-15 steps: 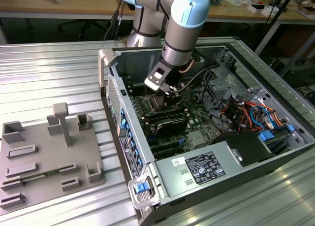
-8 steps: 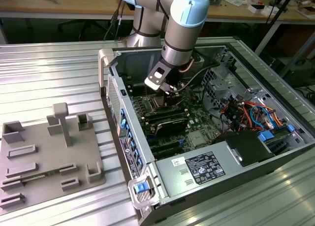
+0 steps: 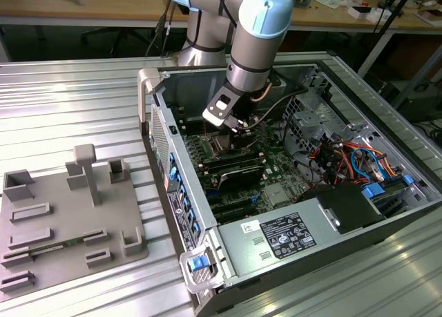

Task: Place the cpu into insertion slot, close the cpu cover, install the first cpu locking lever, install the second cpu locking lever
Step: 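Place the cpu into insertion slot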

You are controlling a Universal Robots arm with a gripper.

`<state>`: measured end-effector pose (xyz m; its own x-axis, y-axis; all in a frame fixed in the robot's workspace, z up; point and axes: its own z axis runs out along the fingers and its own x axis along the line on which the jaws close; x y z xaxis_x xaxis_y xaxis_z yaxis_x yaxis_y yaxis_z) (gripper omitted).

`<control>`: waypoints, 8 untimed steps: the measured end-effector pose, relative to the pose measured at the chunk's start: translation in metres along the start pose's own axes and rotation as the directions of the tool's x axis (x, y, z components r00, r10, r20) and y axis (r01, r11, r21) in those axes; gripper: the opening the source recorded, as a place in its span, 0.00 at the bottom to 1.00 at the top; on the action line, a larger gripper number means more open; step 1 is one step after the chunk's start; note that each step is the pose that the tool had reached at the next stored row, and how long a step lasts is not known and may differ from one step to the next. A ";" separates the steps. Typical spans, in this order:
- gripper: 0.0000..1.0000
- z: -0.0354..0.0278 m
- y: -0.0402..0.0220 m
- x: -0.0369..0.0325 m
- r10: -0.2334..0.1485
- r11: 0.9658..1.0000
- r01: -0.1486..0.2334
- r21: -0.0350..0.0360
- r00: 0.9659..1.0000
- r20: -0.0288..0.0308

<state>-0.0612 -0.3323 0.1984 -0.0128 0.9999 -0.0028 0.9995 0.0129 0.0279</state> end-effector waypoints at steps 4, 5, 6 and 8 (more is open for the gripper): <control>0.55 0.0004 0.0000 0.0000 0.000 1.000 0.000 0.000 1.000 0.000; 0.55 0.0005 0.0000 -0.0001 0.000 1.000 0.000 0.000 1.000 0.000; 0.55 0.0006 0.0001 -0.0001 0.000 1.000 0.000 0.000 1.000 0.000; 0.55 0.0008 0.0002 -0.0001 0.000 1.000 0.000 0.000 1.000 0.000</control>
<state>-0.0610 -0.3323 0.1976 -0.0128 0.9999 -0.0028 0.9995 0.0128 0.0278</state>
